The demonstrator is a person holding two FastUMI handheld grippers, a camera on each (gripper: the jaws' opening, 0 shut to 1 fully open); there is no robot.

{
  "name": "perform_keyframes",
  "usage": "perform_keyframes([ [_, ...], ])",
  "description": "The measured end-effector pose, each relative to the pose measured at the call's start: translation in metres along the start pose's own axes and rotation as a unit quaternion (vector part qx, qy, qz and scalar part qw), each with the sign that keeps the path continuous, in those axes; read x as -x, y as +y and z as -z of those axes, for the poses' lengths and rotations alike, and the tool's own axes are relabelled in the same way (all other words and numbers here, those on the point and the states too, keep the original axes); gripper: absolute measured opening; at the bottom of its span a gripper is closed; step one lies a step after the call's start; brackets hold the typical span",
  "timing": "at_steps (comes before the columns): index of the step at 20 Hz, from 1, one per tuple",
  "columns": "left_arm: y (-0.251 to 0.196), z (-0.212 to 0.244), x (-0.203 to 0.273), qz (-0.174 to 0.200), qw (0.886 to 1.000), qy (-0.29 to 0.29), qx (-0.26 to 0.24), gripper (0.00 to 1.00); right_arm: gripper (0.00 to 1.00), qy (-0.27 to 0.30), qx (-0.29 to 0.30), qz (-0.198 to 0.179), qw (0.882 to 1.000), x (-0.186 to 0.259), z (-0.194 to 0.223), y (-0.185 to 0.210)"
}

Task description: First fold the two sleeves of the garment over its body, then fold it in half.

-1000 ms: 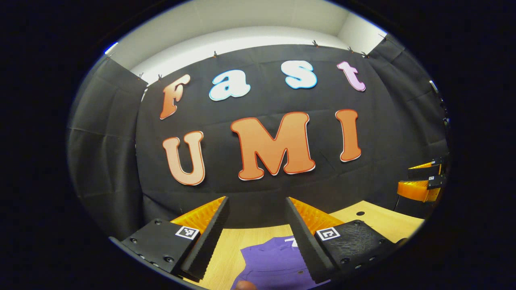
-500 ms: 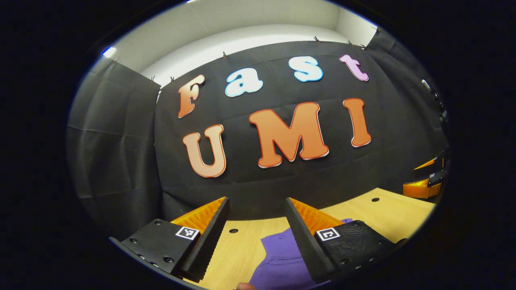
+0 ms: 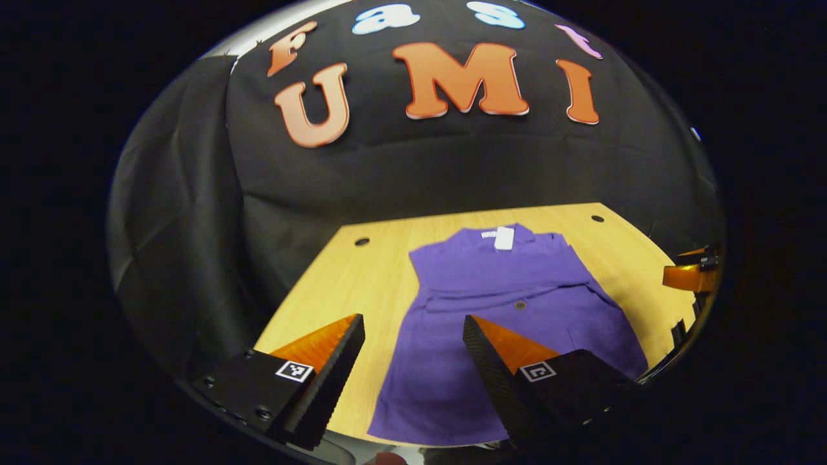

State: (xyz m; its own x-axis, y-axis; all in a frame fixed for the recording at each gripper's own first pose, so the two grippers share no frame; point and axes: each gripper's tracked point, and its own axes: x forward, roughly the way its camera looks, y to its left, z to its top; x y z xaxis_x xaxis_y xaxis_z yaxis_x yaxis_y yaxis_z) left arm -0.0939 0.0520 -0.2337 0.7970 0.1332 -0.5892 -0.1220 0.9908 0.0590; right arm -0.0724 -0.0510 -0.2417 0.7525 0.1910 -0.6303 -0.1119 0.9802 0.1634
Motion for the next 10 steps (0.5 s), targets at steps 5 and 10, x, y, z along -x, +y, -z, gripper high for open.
perform_keyframes([
  [5,0.009,0.099,-0.019,0.012,0.987,0.158,0.018,1.00,0.95,0.101,0.006,0.009,0.995,-0.023,0.067,-0.010],
  [10,0.014,0.158,-0.025,0.028,0.964,0.263,0.021,1.00,0.95,0.178,0.005,0.014,0.984,-0.017,0.123,-0.010],
])
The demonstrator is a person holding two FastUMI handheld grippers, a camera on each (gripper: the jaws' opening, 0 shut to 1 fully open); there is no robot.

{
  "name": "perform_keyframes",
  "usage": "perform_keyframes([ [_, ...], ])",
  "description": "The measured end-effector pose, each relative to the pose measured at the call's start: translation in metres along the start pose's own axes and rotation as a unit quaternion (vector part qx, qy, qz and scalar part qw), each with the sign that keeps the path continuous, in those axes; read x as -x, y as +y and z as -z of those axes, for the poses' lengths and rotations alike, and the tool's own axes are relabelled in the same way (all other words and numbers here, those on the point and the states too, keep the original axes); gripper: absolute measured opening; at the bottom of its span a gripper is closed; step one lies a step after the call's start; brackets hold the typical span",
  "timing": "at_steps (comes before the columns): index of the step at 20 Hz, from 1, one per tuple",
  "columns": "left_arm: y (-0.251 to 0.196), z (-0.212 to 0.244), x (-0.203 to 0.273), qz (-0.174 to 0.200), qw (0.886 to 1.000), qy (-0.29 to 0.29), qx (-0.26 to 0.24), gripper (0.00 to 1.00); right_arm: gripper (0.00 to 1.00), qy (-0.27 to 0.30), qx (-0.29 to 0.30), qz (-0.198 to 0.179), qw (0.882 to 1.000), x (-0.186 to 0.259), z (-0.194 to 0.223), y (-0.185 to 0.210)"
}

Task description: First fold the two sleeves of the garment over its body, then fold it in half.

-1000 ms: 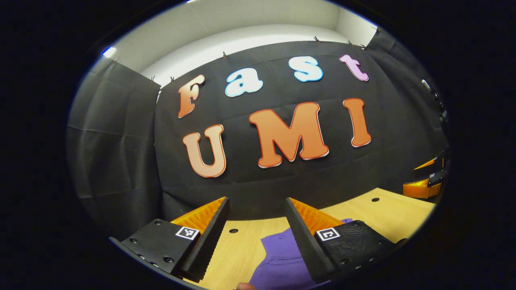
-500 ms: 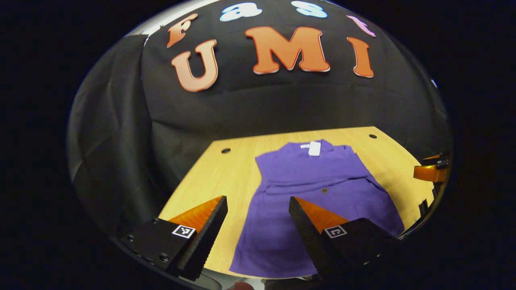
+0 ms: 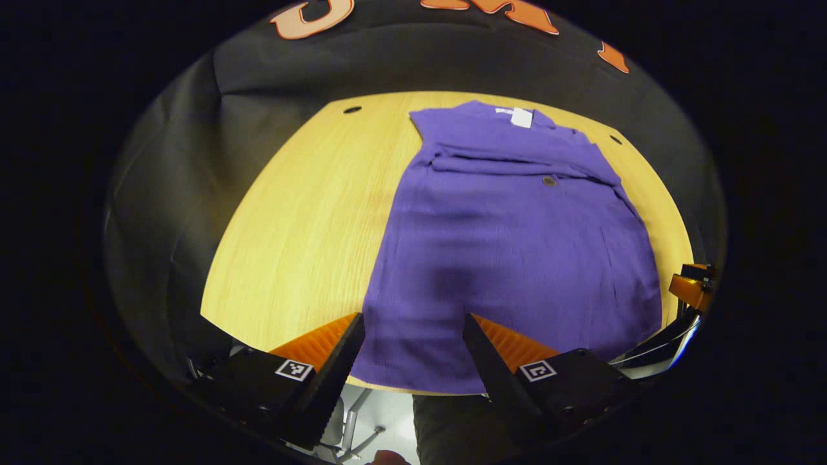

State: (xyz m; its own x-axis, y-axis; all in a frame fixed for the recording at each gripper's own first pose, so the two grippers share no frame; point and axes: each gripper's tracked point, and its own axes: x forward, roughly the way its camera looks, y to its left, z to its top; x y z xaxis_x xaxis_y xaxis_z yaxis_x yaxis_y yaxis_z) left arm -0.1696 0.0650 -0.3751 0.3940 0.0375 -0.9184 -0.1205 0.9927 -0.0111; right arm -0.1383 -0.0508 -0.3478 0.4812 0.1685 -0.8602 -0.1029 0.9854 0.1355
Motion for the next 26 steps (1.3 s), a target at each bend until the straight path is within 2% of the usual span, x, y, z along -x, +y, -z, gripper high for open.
perform_keyframes([
  [7,0.001,0.045,-0.028,0.020,0.994,0.103,-0.004,1.00,0.96,0.094,-0.027,-0.008,0.995,-0.011,0.050,0.005],
  [10,0.014,0.046,-0.028,0.011,0.991,0.130,-0.007,1.00,0.96,0.124,-0.050,-0.006,0.991,-0.015,0.065,0.004],
  [12,0.009,0.044,-0.030,0.018,0.990,0.143,-0.003,1.00,0.96,0.141,-0.059,0.001,0.988,-0.016,0.074,0.002],
  [17,0.013,0.048,-0.030,0.033,0.985,0.170,0.001,0.99,0.93,0.170,-0.019,0.031,0.985,-0.019,0.080,-0.003],
  [20,0.012,0.049,-0.033,0.041,0.978,0.206,-0.017,1.00,0.86,0.183,0.005,0.036,0.982,-0.020,0.081,0.005],
  [22,0.012,0.047,-0.034,0.040,0.976,0.212,-0.019,0.99,0.75,0.187,-0.001,0.035,0.982,-0.022,0.079,0.010],
  [24,0.011,0.045,-0.034,0.038,0.978,0.206,-0.019,0.95,0.56,0.185,-0.014,0.021,0.982,-0.022,0.078,0.017],
  [26,0.006,0.040,-0.035,0.029,0.979,0.201,-0.002,0.36,0.33,0.186,-0.029,0.003,0.982,-0.022,0.077,0.025],
])
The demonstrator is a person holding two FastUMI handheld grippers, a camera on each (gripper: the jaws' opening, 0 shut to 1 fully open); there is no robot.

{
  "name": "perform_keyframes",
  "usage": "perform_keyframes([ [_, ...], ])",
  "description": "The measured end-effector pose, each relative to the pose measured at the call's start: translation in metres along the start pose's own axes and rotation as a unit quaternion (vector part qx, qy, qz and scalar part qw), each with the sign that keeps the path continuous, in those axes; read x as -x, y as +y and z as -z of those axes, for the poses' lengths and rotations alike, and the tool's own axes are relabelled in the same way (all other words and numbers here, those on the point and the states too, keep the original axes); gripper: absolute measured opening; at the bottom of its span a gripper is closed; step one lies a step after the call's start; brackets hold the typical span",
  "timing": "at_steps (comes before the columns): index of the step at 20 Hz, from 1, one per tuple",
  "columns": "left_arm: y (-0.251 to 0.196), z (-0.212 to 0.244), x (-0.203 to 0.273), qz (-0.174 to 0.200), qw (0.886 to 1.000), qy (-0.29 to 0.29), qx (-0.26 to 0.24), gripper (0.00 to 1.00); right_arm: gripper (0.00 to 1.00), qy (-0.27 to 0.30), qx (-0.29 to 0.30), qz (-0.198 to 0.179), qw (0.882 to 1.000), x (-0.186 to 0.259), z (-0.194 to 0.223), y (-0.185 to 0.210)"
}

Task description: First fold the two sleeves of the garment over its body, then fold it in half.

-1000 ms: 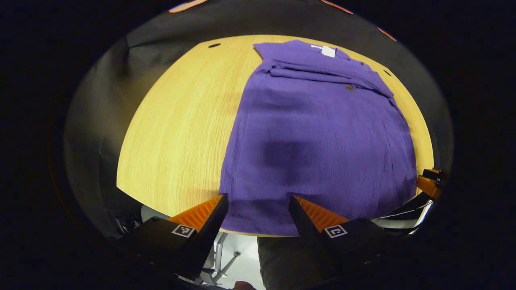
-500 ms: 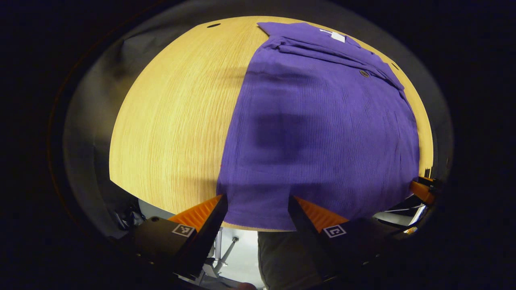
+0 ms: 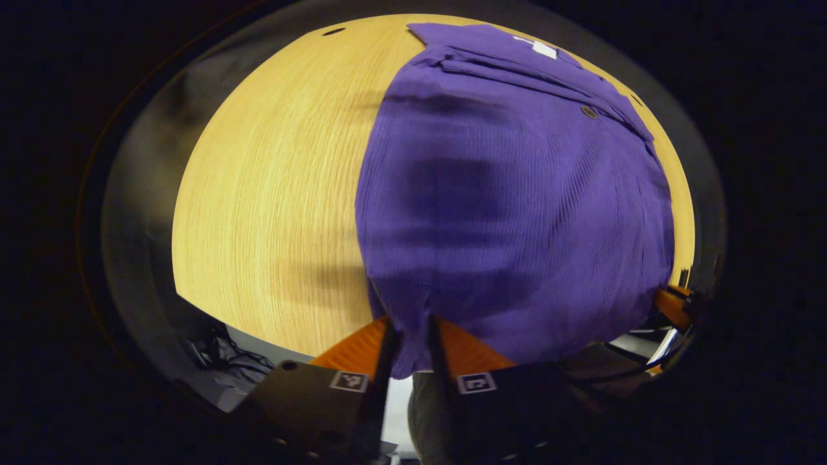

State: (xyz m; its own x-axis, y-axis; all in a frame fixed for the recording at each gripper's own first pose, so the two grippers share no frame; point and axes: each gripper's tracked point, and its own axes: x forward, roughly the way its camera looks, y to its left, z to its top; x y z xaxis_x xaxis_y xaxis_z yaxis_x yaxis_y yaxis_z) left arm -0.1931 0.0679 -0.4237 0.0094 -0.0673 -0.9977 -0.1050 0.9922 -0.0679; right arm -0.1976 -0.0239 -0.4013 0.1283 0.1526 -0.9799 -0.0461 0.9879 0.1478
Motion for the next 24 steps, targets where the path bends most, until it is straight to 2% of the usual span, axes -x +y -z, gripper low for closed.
perform_keyframes([
  [1,-0.004,0.001,0.000,0.001,1.000,0.003,-0.019,0.21,0.24,-0.003,-0.007,-0.003,1.000,0.000,-0.001,0.002],
  [3,-0.008,0.002,0.001,0.014,1.000,0.011,-0.025,0.09,0.07,-0.002,-0.028,-0.008,1.000,-0.001,-0.002,0.005],
  [6,-0.021,0.005,0.011,0.062,0.998,0.022,-0.015,0.06,0.04,0.003,-0.051,-0.022,0.998,0.003,-0.003,0.011],
  [10,-0.024,-0.008,0.044,0.099,0.995,0.000,-0.021,0.04,0.03,-0.023,-0.071,-0.048,0.996,0.032,-0.026,0.024],
  [11,-0.022,-0.018,0.056,0.100,0.995,-0.015,-0.027,0.06,0.03,-0.038,-0.071,-0.053,0.995,0.042,-0.037,0.027],
  [16,-0.040,-0.073,0.115,0.130,0.986,-0.087,-0.061,0.06,0.03,-0.098,-0.047,-0.074,0.991,0.094,-0.092,0.038],
  [20,-0.051,-0.119,0.149,0.131,0.978,-0.133,-0.090,0.06,0.03,-0.137,-0.038,-0.094,0.985,0.128,-0.140,0.044],
  [24,-0.061,-0.165,0.185,0.131,0.970,-0.172,-0.111,0.06,0.03,-0.176,-0.008,-0.090,0.980,0.157,-0.182,0.046],
])
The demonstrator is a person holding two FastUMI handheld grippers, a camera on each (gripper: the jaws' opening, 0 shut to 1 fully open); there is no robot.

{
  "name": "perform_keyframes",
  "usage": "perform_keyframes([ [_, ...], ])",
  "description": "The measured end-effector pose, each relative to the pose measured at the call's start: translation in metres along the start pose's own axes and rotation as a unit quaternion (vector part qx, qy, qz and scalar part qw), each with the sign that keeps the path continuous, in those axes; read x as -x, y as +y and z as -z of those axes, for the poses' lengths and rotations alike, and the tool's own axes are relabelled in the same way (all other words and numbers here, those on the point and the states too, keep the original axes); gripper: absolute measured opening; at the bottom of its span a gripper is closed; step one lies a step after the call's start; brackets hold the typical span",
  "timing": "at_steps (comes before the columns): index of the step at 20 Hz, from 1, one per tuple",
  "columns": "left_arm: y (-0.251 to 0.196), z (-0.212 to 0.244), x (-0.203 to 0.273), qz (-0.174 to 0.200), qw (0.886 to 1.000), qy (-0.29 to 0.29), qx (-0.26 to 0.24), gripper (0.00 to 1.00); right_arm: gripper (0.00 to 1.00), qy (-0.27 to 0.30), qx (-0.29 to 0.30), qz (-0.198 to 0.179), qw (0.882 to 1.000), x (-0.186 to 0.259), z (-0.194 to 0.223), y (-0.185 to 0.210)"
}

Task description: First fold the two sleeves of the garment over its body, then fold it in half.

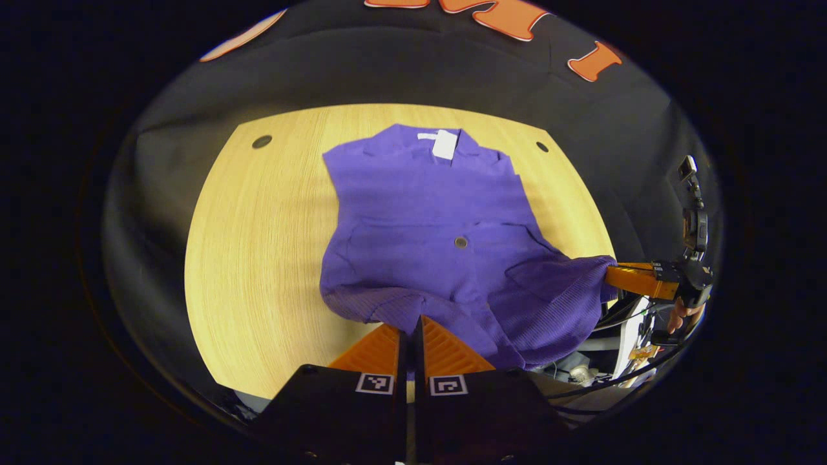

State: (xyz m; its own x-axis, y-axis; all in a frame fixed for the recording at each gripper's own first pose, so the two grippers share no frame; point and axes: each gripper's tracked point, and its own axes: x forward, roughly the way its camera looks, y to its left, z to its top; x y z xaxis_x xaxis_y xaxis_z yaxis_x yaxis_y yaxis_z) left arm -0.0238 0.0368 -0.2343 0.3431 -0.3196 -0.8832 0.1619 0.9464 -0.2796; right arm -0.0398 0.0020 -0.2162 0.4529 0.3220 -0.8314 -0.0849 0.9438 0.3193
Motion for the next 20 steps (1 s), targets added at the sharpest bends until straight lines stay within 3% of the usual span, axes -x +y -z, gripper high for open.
perform_keyframes([
  [3,0.007,-0.058,0.012,-0.012,0.999,-0.030,-0.025,0.06,0.02,-0.034,0.023,0.001,0.999,0.006,-0.056,0.003],
  [6,0.027,-0.095,0.012,-0.021,0.999,-0.032,-0.027,0.06,0.02,-0.039,0.020,0.010,0.999,-0.002,-0.086,-0.010],
  [14,0.076,-0.167,-0.033,-0.033,0.999,0.009,0.000,0.06,0.02,-0.012,-0.024,0.019,0.999,-0.038,-0.152,-0.051],
  [20,0.098,-0.206,-0.067,-0.061,0.997,0.029,-0.034,0.06,0.02,0.021,-0.053,0.019,0.998,-0.085,-0.190,-0.066],
])
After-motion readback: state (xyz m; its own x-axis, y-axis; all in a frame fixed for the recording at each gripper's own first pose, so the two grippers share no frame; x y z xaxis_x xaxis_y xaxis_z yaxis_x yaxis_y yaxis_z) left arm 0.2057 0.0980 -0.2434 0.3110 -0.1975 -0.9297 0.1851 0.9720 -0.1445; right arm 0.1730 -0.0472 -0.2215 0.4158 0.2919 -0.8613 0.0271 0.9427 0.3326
